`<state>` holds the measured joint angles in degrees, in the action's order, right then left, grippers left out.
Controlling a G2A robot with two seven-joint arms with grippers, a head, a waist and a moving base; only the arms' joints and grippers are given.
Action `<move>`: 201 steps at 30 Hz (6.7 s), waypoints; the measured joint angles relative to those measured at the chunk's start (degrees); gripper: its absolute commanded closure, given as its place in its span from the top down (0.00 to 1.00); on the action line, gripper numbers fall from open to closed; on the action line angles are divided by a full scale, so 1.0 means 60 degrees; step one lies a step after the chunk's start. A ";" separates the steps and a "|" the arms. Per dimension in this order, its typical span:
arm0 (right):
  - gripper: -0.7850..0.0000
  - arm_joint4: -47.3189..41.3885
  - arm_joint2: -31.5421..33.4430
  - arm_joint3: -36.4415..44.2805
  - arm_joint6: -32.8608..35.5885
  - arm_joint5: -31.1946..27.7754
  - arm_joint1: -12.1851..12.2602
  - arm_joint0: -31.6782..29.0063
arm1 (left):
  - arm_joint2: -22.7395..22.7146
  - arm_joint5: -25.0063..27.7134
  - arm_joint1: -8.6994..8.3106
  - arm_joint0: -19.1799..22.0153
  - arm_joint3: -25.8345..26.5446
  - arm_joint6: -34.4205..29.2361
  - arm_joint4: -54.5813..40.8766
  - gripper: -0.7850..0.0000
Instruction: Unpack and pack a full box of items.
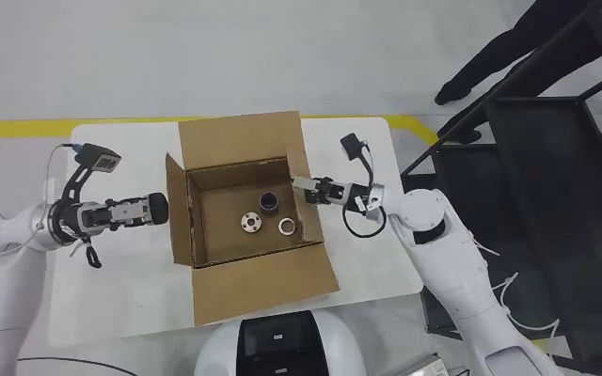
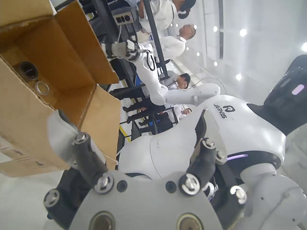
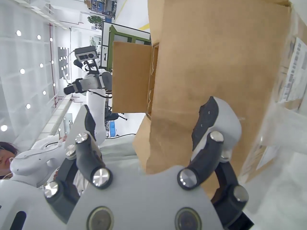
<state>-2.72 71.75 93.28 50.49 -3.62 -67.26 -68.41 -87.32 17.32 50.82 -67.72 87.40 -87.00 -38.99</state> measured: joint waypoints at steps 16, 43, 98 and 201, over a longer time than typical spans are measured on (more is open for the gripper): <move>1.00 0.0938 -0.0684 -0.0320 0.0682 -0.0066 0.0034 0.0709 | 0.1382 0.0460 -0.0118 0.0350 0.0122 0.0460 0.0610 1.00; 1.00 0.0681 -0.1595 -0.1112 0.0587 -0.0348 -0.0111 0.1300 | 0.3344 0.1017 0.0362 0.1281 -0.1025 0.2848 0.2448 1.00; 1.00 -0.1167 0.0857 0.1234 0.3695 0.0218 0.0718 -0.1588 | 0.1113 0.1911 0.0027 0.0688 -0.0439 0.2945 0.1612 1.00; 1.00 -0.1743 -0.1264 -0.0139 0.1429 -0.0852 0.0639 0.0077 | 0.5233 0.4863 0.1731 0.5504 -0.7693 0.6758 0.4983 1.00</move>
<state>-13.18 64.16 92.44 59.07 -8.73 -63.42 -67.94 -55.92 46.49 61.20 -34.70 41.24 -46.45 -9.09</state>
